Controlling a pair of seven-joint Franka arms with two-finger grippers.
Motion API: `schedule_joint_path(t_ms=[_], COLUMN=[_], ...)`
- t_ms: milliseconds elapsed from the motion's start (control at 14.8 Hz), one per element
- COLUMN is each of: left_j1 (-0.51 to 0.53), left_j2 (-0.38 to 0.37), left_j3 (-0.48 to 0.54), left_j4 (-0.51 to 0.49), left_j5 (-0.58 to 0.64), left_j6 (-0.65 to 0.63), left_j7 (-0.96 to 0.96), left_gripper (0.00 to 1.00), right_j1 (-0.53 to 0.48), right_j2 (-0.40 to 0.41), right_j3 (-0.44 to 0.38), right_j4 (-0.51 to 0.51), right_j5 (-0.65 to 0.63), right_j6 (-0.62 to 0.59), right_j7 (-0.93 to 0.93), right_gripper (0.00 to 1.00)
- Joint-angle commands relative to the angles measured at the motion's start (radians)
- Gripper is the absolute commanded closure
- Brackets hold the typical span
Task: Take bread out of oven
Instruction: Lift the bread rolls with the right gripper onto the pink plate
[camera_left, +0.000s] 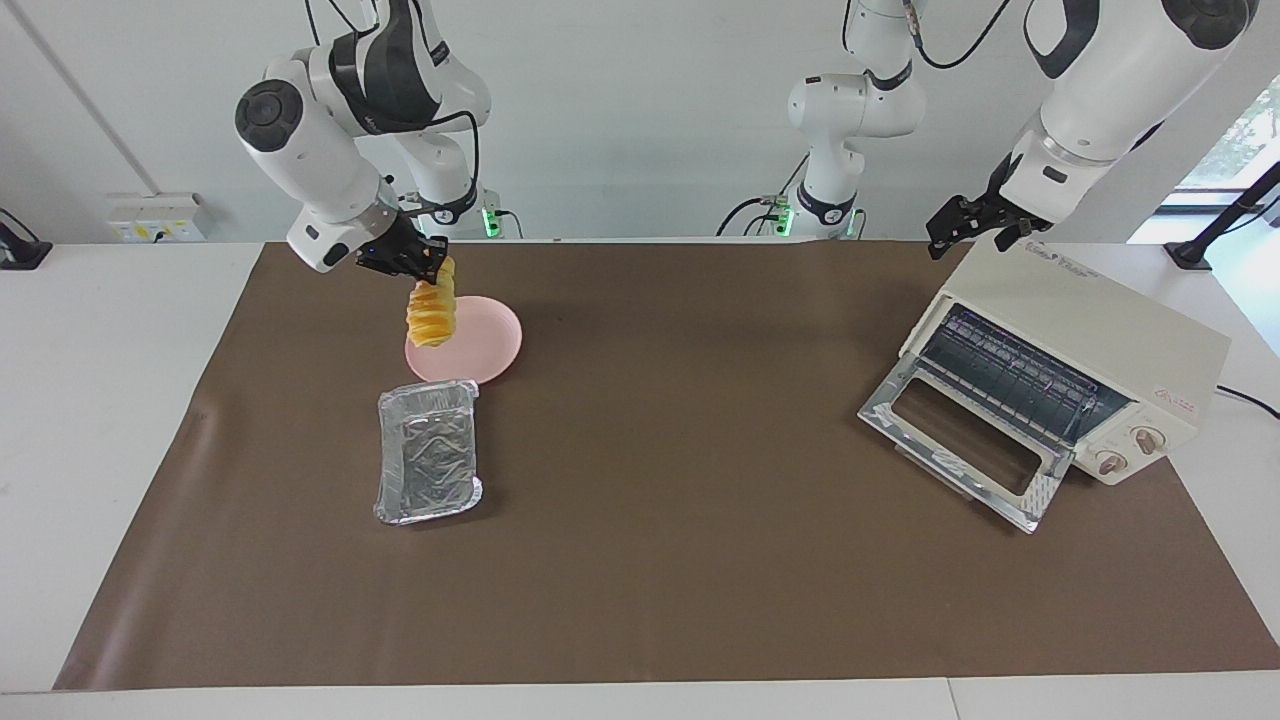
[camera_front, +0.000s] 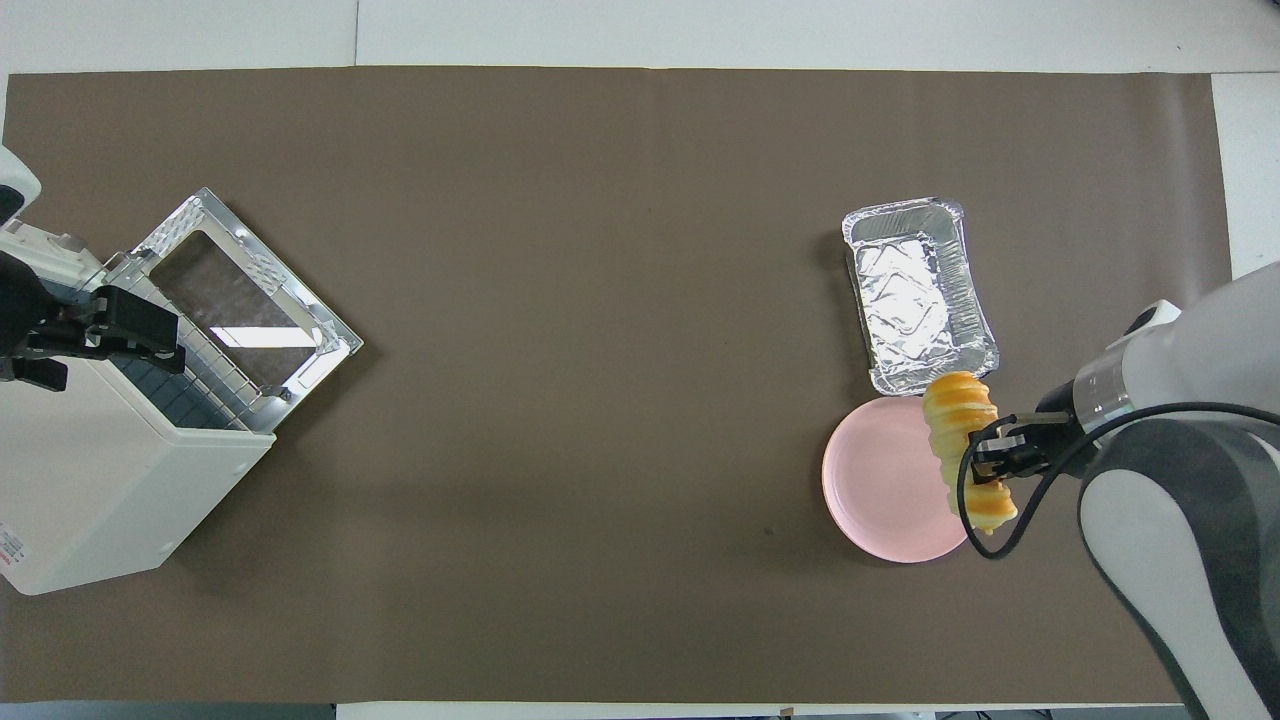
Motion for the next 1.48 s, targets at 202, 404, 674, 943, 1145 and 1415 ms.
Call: schedule_joint_path(t_ms=[202, 404, 674, 943, 1145, 1415], left_j1=[0.005, 0.005, 0.005, 0.005, 0.005, 0.005], left_j2=[-0.018, -0.017, -0.018, -0.018, -0.018, -0.017], left_j3=[0.003, 0.003, 0.003, 0.003, 0.003, 0.003], left_j4=[-0.009, -0.01, -0.01, -0.01, -0.01, -0.01], left_j5=[-0.016, -0.016, -0.016, -0.016, -0.016, -0.016], left_j6=[-0.006, -0.006, -0.006, -0.006, -0.006, -0.006], left_j7=[0.007, 0.007, 0.007, 0.007, 0.007, 0.007], left_gripper=[0.0, 0.0, 0.0, 0.0, 0.0, 0.0], right_j1=[-0.002, 0.015, 0.047, 0.061, 0.063, 0.055], right_j2=[-0.127, -0.092, 0.0, 0.031, 0.039, 0.06], right_j3=[0.001, 0.007, 0.007, 0.007, 0.007, 0.006], right_j4=[-0.265, -0.314, -0.315, -0.315, -0.315, -0.299], right_j5=[-0.008, -0.008, -0.008, -0.008, -0.008, -0.008], right_j6=[0.146, 0.28, 0.415, 0.443, 0.453, 0.495], right_j7=[-0.068, -0.073, -0.073, -0.068, -0.067, -0.071], right_gripper=[1.0, 1.0, 1.0, 1.0, 0.91, 0.0])
